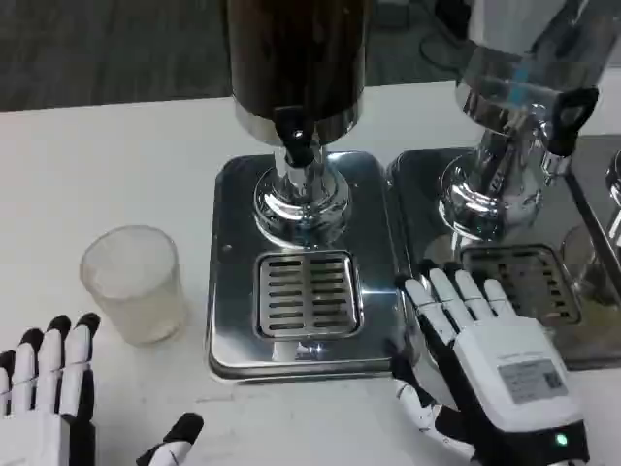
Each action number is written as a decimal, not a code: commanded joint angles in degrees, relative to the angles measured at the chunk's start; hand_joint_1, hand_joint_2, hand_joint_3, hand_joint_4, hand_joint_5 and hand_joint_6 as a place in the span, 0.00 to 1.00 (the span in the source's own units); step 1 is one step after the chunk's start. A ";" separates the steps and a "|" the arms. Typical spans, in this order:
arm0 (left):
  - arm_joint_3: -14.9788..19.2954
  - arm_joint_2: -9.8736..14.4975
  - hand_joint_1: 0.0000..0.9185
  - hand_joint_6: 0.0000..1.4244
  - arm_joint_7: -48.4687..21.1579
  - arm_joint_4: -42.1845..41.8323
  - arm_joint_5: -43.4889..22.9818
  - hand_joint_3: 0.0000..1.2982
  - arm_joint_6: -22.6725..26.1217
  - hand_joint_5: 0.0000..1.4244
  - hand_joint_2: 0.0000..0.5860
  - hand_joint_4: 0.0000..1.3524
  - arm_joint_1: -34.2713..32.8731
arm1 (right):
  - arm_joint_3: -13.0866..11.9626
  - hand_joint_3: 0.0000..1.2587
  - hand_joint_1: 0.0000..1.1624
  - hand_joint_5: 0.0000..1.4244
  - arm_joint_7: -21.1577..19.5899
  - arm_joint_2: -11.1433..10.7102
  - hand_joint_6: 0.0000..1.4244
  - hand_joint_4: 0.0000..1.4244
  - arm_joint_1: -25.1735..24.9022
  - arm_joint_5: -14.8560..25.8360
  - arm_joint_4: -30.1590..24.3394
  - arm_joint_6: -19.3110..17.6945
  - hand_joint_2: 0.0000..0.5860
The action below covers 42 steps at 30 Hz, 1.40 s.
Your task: Grasp the cup under the faucet to collect the drink, then remove the cup.
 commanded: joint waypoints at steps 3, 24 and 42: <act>0.05 -0.28 0.00 0.00 -0.01 0.08 -0.99 0.05 0.26 0.00 0.25 0.00 0.39 | 0.18 0.07 0.22 0.00 0.58 0.11 0.00 0.00 -0.18 0.70 0.04 0.26 0.81; 2.66 -0.23 0.00 0.00 2.69 0.81 -5.29 0.06 -2.99 0.00 0.23 0.00 1.01 | 1.47 0.07 0.23 0.00 0.18 2.03 0.00 0.00 -0.01 0.08 0.37 2.16 0.81; 9.42 -1.95 0.00 0.00 -1.25 -3.80 -13.65 0.00 -5.07 0.02 0.08 0.00 -2.68 | 0.73 0.07 0.23 0.00 1.38 1.90 0.00 0.00 -0.29 0.99 -0.62 3.03 0.81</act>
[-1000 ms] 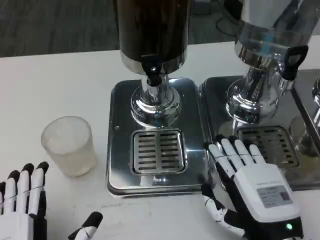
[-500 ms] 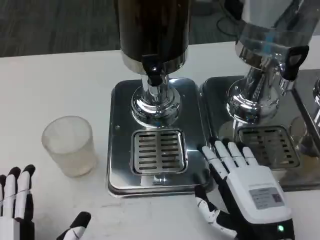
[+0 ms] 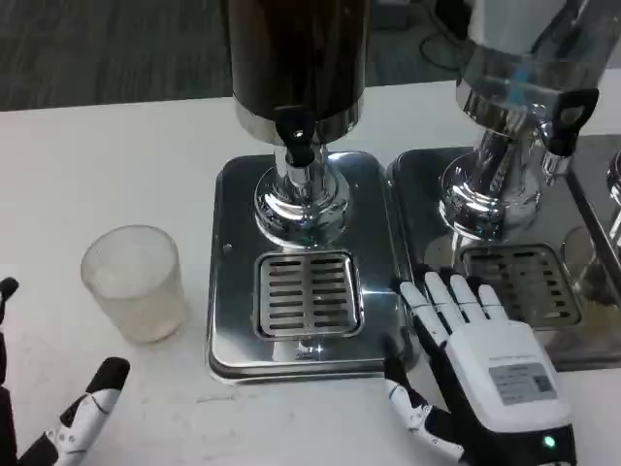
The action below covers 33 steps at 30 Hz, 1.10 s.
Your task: Grasp the cup under the faucet to collect the drink, then remove the cup.
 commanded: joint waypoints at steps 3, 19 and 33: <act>2.90 0.02 0.00 0.00 -6.73 4.86 -9.33 0.00 -0.72 0.00 0.06 0.00 -5.70 | -0.95 0.07 0.23 0.00 1.63 -1.05 0.00 0.00 -0.18 1.19 -1.54 0.00 0.81; 1.73 2.65 0.00 0.00 -16.93 22.29 -16.85 0.00 -4.23 0.00 0.00 0.00 -20.97 | -3.03 0.07 0.23 0.00 5.79 -4.07 0.00 0.00 0.78 2.44 -5.75 -0.33 0.81; 0.29 2.11 0.06 0.00 -13.50 32.35 -15.64 0.00 -5.45 0.00 0.00 0.00 -28.69 | -3.37 0.08 0.23 0.00 6.04 -3.66 0.00 0.00 1.64 2.46 -6.42 0.18 0.81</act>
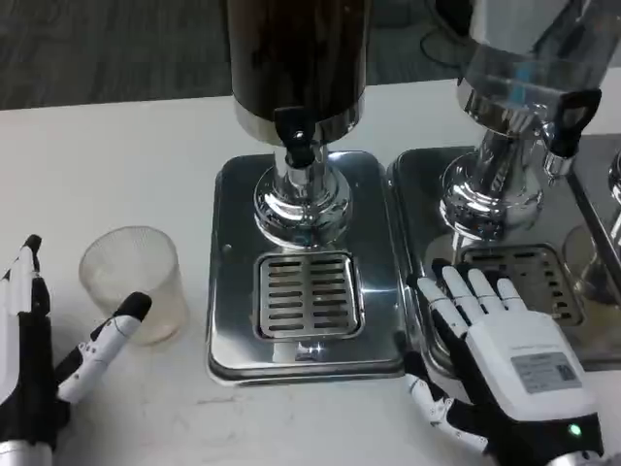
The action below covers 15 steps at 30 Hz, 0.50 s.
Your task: Grasp the cup under the faucet to collect the drink, then remove the cup.
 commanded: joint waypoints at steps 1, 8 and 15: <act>-0.95 -0.26 0.07 0.00 2.64 3.17 0.49 0.00 -1.62 0.00 0.00 0.00 -1.58 | -0.51 0.08 0.23 0.00 0.34 0.11 0.00 0.00 0.53 0.25 -1.15 0.23 0.81; -2.64 0.20 0.11 0.00 3.81 5.83 0.93 0.00 -2.63 0.04 0.00 0.00 -2.91 | -0.30 0.08 0.23 0.00 0.13 0.55 0.00 0.00 0.49 0.27 -0.68 0.10 0.81; -2.98 0.49 0.17 0.00 5.47 7.89 1.20 0.00 -2.13 0.08 0.01 0.00 -4.19 | -0.22 0.08 0.23 0.00 0.03 1.26 0.00 0.00 0.92 0.15 -0.60 0.21 0.81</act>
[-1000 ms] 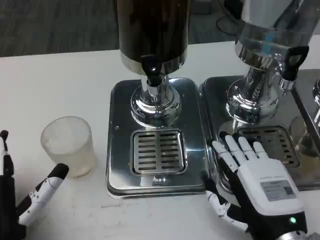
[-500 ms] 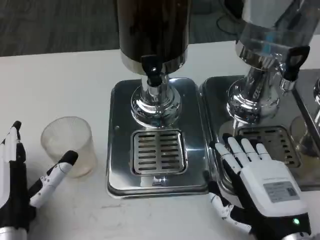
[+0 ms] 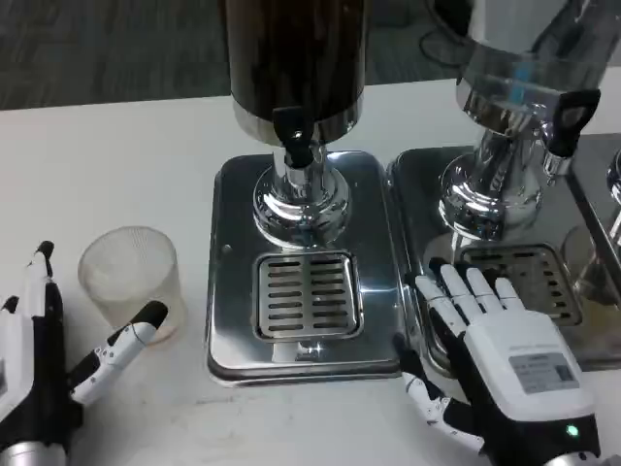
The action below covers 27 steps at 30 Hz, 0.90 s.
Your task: Grasp the cup under the faucet to collect the drink, then remove the cup.
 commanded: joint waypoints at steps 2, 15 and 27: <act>-0.65 0.43 0.19 0.01 2.43 2.45 0.61 0.00 -0.85 0.09 0.01 0.00 -1.96 | -0.31 0.08 0.23 0.00 0.09 -0.06 0.00 0.00 0.62 0.35 -0.20 -0.02 0.81; -3.27 -0.21 0.22 0.09 6.83 10.88 -0.02 0.03 -6.09 0.16 0.02 0.00 -5.48 | -0.56 0.08 0.24 0.00 -0.09 0.01 0.00 0.00 1.68 -0.22 -1.52 0.16 0.80; -4.43 -0.37 0.30 0.17 10.27 15.47 0.49 0.07 -9.15 0.23 0.05 0.05 -8.06 | -0.69 0.08 0.25 0.00 -0.07 0.28 0.01 0.00 1.69 0.15 -1.50 0.07 0.80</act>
